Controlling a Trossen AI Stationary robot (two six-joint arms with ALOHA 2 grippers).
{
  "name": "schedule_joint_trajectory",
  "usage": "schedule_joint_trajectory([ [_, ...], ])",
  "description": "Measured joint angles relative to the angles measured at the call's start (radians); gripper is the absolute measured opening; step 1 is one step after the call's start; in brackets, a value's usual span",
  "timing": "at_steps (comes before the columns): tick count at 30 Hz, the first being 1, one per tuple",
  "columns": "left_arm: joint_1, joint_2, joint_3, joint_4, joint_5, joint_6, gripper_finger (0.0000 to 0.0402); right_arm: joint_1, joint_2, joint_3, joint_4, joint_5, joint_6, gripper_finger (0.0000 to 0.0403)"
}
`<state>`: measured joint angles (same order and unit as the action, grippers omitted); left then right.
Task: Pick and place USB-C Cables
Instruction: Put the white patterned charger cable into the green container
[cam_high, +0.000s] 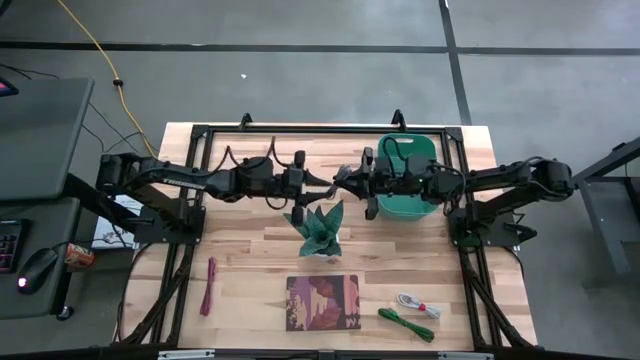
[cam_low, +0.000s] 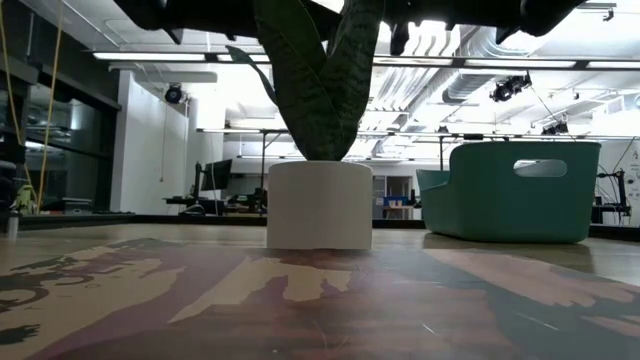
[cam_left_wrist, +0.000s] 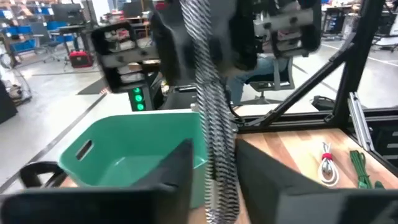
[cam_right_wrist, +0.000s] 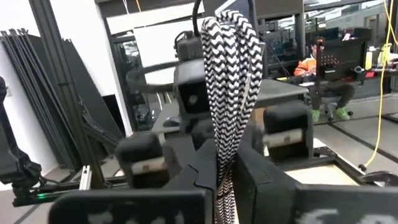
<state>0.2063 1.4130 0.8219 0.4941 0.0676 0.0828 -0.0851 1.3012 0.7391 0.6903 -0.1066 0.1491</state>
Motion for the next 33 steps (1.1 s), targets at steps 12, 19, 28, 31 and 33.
schedule_joint_trajectory([
  [12, 0.079, -0.355, -0.122, -0.291, 0.03, -0.027, 0.0228, -0.011, -0.27, -0.001, -0.616, 0.216, -0.068, 0.0005],
  [19, 0.095, -0.6, -0.354, -0.161, 0.031, -0.05, 0.0229, 0.083, -0.473, -0.002, -0.951, 0.432, 0.007, 0.0004],
  [28, 0.095, -0.778, -0.48, -0.076, 0.023, -0.054, 0.0229, 0.247, -0.65, -0.002, -1.114, 0.678, 0.054, 0.0003],
  [31, 0.095, -0.787, -0.48, -0.076, 0.019, -0.056, 0.0229, 0.273, -0.676, -0.002, -1.116, 0.7, 0.053, 0.0003],
  [33, 0.095, -0.788, -0.48, -0.076, 0.018, -0.055, 0.0229, 0.281, -0.682, -0.002, -1.117, 0.701, 0.053, 0.0003],
])
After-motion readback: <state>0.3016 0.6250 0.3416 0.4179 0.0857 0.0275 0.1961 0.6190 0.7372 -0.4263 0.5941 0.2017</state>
